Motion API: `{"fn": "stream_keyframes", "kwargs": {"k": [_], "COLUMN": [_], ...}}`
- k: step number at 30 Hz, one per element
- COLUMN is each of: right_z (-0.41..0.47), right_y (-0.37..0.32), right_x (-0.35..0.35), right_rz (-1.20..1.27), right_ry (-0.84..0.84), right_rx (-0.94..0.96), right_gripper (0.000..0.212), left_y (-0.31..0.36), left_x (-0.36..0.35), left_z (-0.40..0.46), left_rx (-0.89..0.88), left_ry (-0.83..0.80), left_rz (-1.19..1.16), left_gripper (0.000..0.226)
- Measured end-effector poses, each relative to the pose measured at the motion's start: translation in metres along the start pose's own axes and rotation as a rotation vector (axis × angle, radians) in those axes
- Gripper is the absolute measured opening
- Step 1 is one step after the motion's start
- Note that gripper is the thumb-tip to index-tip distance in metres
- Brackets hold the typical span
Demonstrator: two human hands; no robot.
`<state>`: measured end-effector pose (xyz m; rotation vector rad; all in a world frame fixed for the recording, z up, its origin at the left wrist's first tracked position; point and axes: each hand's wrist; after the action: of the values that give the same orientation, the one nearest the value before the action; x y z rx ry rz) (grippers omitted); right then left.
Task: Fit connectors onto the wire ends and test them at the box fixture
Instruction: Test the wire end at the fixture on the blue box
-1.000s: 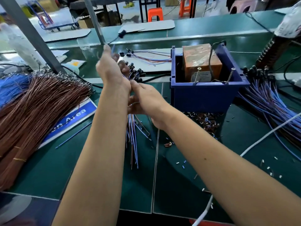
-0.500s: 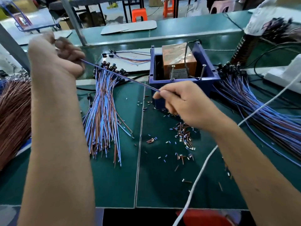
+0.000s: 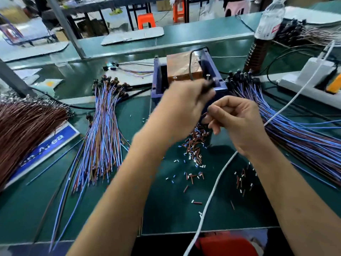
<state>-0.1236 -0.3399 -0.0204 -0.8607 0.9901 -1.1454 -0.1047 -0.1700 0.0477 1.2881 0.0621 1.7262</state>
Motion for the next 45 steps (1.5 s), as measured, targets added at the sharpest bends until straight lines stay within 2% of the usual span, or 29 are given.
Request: {"fn": "stream_keyframes", "kwargs": {"k": [2, 5, 8, 10, 13, 16, 18, 23, 26, 28, 30, 35, 38, 45], "right_z": [-0.003, -0.004, -0.003, -0.002, -0.003, -0.002, -0.001, 0.000, 0.002, 0.003, 0.003, -0.001, -0.004, -0.004], "right_y": [0.002, 0.008, 0.012, 0.014, 0.019, 0.024, 0.025, 0.028, 0.028, 0.028, 0.030, 0.026, 0.023, 0.020], "right_x": [0.001, -0.001, -0.001, 0.002, 0.003, 0.004, 0.004, 0.006, 0.012, 0.017, 0.017, 0.008, 0.007, 0.006], "right_rz": [0.007, -0.033, -0.097, -0.150, -0.287, -0.344, -0.349, -0.313, -0.189, -0.199, -0.255, -0.340, -0.422, -0.295], "right_ry": [0.034, 0.113, 0.185, 0.198, 0.165, 0.190, 0.214, 0.190, 0.327, 0.402, 0.387, 0.208, 0.115, 0.133], "right_rx": [-0.015, -0.033, -0.036, -0.041, -0.063, -0.087, -0.099, -0.118, -0.128, -0.119, -0.104, -0.091, -0.042, -0.065], "right_gripper": [0.008, 0.010, 0.013, 0.017, 0.010, 0.012, 0.015, 0.020, 0.023, 0.018, 0.009, 0.026, 0.009, 0.008], "left_y": [-0.003, -0.013, -0.026, -0.034, -0.049, -0.059, -0.062, -0.067, -0.072, -0.075, -0.074, -0.072, -0.071, -0.067], "left_x": [-0.016, -0.029, -0.025, -0.029, -0.036, -0.040, -0.042, -0.047, -0.046, -0.045, -0.045, -0.049, -0.050, -0.047], "left_z": [-0.001, -0.005, -0.008, -0.013, -0.020, -0.024, -0.026, -0.026, -0.027, -0.027, -0.027, -0.027, -0.027, -0.027], "left_rx": [0.114, 0.165, 0.144, 0.111, 0.055, 0.017, 0.024, 0.108, 0.174, 0.197, 0.200, 0.209, 0.210, 0.225], "left_ry": [-0.080, -0.102, -0.077, -0.061, -0.016, -0.002, -0.006, -0.024, -0.018, 0.000, 0.002, -0.034, -0.034, -0.036], "left_rz": [-0.003, -0.112, -0.218, -0.166, -0.125, -0.124, -0.142, -0.185, -0.227, -0.274, -0.310, -0.396, -0.446, -0.488], "left_gripper": [0.027, 0.036, 0.033, 0.030, 0.030, 0.019, 0.014, 0.019, 0.020, 0.021, 0.021, 0.015, 0.010, 0.015]}}
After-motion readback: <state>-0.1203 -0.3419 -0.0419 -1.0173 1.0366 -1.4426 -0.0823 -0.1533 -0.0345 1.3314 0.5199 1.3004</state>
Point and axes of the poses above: each hand's wrist, its own z-axis towards the middle knuckle, its own x-axis out of the back of the hand, y = z × x, and after that the axes turned 2 degrees about -y, right-handed
